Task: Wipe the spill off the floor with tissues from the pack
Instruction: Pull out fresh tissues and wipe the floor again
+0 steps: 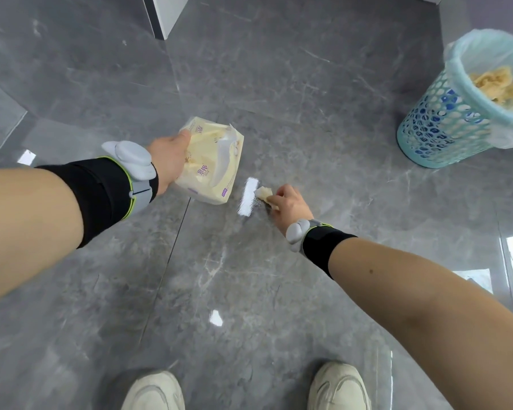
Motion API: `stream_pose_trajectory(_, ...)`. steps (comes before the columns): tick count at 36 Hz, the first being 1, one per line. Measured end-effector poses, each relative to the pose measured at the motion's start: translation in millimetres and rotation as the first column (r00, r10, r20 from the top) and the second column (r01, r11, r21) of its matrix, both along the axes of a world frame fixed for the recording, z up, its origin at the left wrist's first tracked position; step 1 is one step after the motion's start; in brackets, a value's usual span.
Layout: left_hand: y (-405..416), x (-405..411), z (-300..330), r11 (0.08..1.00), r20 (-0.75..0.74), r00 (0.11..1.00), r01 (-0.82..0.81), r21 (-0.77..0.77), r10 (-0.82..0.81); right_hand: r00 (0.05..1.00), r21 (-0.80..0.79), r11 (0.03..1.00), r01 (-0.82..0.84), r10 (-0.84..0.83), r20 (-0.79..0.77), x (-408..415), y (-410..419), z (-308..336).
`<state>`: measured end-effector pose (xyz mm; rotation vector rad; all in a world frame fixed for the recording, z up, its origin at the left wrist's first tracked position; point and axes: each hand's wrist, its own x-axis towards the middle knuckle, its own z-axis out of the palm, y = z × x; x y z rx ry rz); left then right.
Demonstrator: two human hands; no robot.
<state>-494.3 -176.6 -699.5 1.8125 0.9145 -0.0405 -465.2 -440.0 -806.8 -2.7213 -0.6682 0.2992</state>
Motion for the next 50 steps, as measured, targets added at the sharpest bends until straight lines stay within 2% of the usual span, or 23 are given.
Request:
stream_pose_trajectory(4,1,1,-6,1.0,-0.002,1.0,0.005,0.026,-0.005,0.996,0.052,0.997,0.055,-0.051,-0.077,-2,7,-6)
stream_pose_trajectory(7,4,0,-12,0.998,-0.022,1.0,0.0,0.055,0.001,0.994,0.098,0.995,0.035,-0.025,-0.106,-20,21,-8)
stream_pose_trajectory(11,7,2,-17,0.999,-0.021,0.999,-0.026,0.023,0.027,0.974,0.21,0.969,-0.13,0.165,-0.156,-53,41,-13)
stream_pose_trajectory(16,7,3,-20,0.998,-0.041,0.997,-0.06,-0.019,0.059,0.885,0.17,0.912,-0.373,0.405,-0.229,-56,47,-21)
stream_pose_trajectory(18,7,2,-23,0.998,-0.053,0.997,-0.057,-0.013,0.057,0.864,0.225,0.886,-0.405,0.452,-0.224,-46,43,-21)
stream_pose_trajectory(20,9,1,-27,0.998,-0.063,0.996,-0.062,-0.01,0.062,0.904,0.141,0.907,-0.398,0.414,-0.108,-26,45,-22)
stream_pose_trajectory(23,14,-1,-34,0.997,-0.081,0.994,-0.072,-0.008,0.071,0.987,0.154,0.983,-0.102,0.12,-0.111,18,40,-19)
stream_pose_trajectory(25,19,-2,-37,0.996,-0.087,0.993,-0.085,-0.018,0.083,0.997,0.105,0.994,-0.031,0.038,-0.063,53,36,-24)
stream_pose_trajectory(28,23,-1,-39,0.994,-0.082,0.992,-0.1,-0.033,0.097,0.98,0.062,0.978,0.198,-0.196,-0.047,92,31,-22)
stream_pose_trajectory(32,27,0,-42,0.992,-0.076,0.99,-0.119,-0.048,0.115,0.977,0.09,0.973,0.212,-0.21,-0.03,108,43,-21)
stream_pose_trajectory(40,29,3,-47,0.988,-0.069,0.99,-0.125,-0.09,0.119,0.984,0.155,0.985,-0.081,0.105,-0.148,78,110,-13)
stream_pose_trajectory(44,28,5,-46,0.985,-0.076,0.991,-0.116,-0.124,0.107,0.947,0.052,0.967,-0.25,0.255,-0.195,21,126,-11)
stream_pose_trajectory(46,28,6,-46,0.986,-0.069,0.993,-0.101,-0.134,0.092,0.886,0.097,0.911,-0.401,0.413,-0.212,-21,120,-9)
stream_pose_trajectory(48,28,6,-46,0.984,-0.068,0.993,-0.101,-0.15,0.092,0.748,0.166,0.792,-0.588,0.61,-0.26,-64,107,-12)
stream_pose_trajectory(50,28,6,-47,0.984,-0.08,0.993,-0.101,-0.149,0.09,0.62,0.199,0.68,-0.706,0.728,-0.291,-92,91,-19)
